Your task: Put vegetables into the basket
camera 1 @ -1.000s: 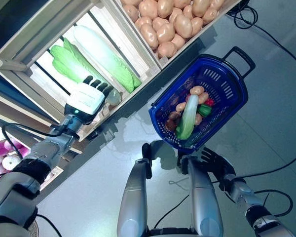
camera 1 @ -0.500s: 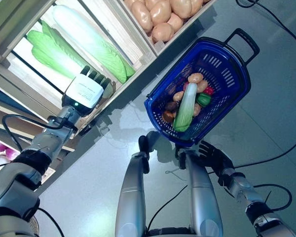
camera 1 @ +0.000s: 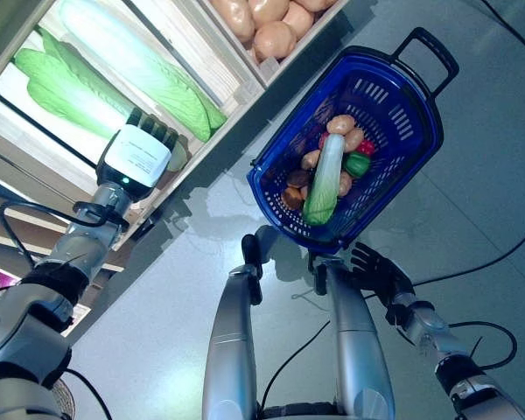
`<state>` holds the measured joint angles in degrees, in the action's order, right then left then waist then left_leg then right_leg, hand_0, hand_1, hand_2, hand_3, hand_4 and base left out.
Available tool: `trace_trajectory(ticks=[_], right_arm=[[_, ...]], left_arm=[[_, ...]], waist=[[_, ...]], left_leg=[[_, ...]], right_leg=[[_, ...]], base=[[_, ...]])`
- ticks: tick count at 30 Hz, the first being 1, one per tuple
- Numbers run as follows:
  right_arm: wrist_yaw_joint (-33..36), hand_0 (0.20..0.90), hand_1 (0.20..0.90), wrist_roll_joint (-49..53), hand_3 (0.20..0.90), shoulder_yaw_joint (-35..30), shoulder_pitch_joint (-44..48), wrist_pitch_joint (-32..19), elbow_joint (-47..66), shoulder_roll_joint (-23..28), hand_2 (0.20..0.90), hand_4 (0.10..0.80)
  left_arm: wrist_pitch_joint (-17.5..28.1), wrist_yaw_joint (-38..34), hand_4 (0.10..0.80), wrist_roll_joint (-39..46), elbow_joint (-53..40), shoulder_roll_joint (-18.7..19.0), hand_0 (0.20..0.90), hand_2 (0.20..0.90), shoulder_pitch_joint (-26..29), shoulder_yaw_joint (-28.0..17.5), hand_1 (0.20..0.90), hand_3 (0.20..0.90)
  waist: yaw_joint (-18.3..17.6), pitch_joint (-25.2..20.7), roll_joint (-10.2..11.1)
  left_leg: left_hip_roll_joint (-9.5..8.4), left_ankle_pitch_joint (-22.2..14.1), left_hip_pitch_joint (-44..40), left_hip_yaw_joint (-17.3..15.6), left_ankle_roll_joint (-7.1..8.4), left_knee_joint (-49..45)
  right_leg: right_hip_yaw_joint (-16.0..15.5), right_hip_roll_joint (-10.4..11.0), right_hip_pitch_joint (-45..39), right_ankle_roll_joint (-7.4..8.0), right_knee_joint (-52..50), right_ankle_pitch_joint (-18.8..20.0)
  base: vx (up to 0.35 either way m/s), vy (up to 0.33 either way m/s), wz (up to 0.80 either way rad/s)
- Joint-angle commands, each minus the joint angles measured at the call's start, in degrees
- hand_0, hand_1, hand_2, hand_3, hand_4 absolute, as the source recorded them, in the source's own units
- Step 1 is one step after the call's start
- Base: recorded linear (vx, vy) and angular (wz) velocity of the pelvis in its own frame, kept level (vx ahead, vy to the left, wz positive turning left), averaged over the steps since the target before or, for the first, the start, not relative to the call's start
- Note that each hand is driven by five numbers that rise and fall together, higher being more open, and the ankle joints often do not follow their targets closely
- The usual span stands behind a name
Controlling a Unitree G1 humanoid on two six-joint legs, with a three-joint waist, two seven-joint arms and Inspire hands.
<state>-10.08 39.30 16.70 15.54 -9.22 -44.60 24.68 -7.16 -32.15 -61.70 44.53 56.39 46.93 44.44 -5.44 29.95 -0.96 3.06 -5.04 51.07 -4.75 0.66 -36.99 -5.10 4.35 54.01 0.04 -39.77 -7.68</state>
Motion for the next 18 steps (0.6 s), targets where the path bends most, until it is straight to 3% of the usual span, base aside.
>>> trace_trajectory(ticks=[1,9,11,12,13,14,17,18], right_arm=[[1.56,0.900,0.900,1.87,0.900,0.11,-4.85,-0.80,1.52,4.99,0.900,0.800],[3.68,0.900,0.900,4.08,0.900,-1.50,-6.37,-2.08,6.20,5.88,0.900,0.800],[3.60,0.900,0.900,3.74,0.900,-1.97,-6.70,-2.35,6.68,5.86,0.900,0.800],[3.76,0.900,0.900,3.58,0.900,-2.13,-6.76,-2.41,6.81,5.81,0.900,0.800],[3.87,0.900,0.900,3.49,0.900,-2.22,-6.82,-2.39,6.97,5.79,0.900,0.800],[4.01,0.900,0.900,3.54,0.900,-2.36,-6.87,-2.37,7.21,5.88,0.900,0.800],[3.84,0.900,0.900,3.98,0.900,-2.93,-7.50,-2.45,7.09,6.09,0.900,0.800],[3.78,0.900,0.900,3.99,0.900,-3.14,-7.18,-2.46,7.09,6.11,0.900,0.800]], left_arm=[[-5.25,-3.41,0.800,-2.02,1.12,1.94,0.900,0.900,4.00,-5.26,0.900,0.900],[-7.70,-9.89,0.800,0.14,2.74,1.65,0.900,0.900,1.94,-7.63,0.900,0.900],[-7.36,-9.99,0.698,-0.51,3.45,1.40,0.747,0.747,2.25,-7.93,0.747,0.747],[-7.41,-10.28,0.557,-0.49,3.95,1.20,0.535,0.535,2.32,-8.02,0.535,0.535],[-7.30,-10.15,0.496,-0.67,4.17,1.13,0.444,0.444,2.37,-8.14,0.444,0.444],[-7.10,-10.38,0.400,-0.53,4.58,1.21,0.300,0.300,2.30,-8.33,0.300,0.300],[-6.54,-11.24,0.400,0.00,5.88,1.16,0.300,0.300,1.12,-8.29,0.300,0.300],[-6.47,-11.54,0.400,-0.14,5.92,1.14,0.300,0.300,1.12,-8.69,0.300,0.300]], waist=[[-0.33,-0.16,-0.84],[-0.51,-0.16,-0.20],[-0.63,-0.16,0.10],[-0.67,-0.16,0.27],[-0.67,-0.16,0.41],[-0.66,-0.16,0.57],[-0.66,-0.16,0.76],[-0.66,-0.16,0.75]], left_leg=[[-0.26,2.84,2.21,-0.38,0.58,3.53],[-0.61,1.86,4.34,0.16,0.46,1.58],[-0.52,1.66,4.65,0.13,0.39,1.18],[-0.47,1.63,4.80,0.18,0.38,1.07],[-0.41,1.63,4.84,0.21,0.35,1.05],[-0.34,1.61,5.05,0.24,0.31,0.94],[-0.27,0.06,4.34,0.51,0.76,0.18],[-0.20,1.53,5.52,0.24,0.42,0.46]], right_leg=[[0.36,0.28,-1.17,0.59,3.44,3.56],[0.84,0.22,0.99,0.60,1.57,3.34],[0.74,0.26,1.24,0.62,1.25,3.29],[0.65,0.29,1.38,0.63,1.15,3.31],[0.50,0.35,1.41,0.62,1.14,3.35],[0.32,0.38,1.58,0.62,1.06,3.34],[0.42,0.35,0.91,1.05,0.14,1.98],[0.17,0.44,2.06,0.60,0.45,3.31]], base=[[0.038,0.023,0.00],[0.016,0.021,-0.01],[0.015,-0.001,0.00],[0.000,0.000,0.00],[0.000,0.000,0.00],[0.000,0.000,0.00],[0.024,-0.003,-0.05],[0.071,0.000,-0.04]])
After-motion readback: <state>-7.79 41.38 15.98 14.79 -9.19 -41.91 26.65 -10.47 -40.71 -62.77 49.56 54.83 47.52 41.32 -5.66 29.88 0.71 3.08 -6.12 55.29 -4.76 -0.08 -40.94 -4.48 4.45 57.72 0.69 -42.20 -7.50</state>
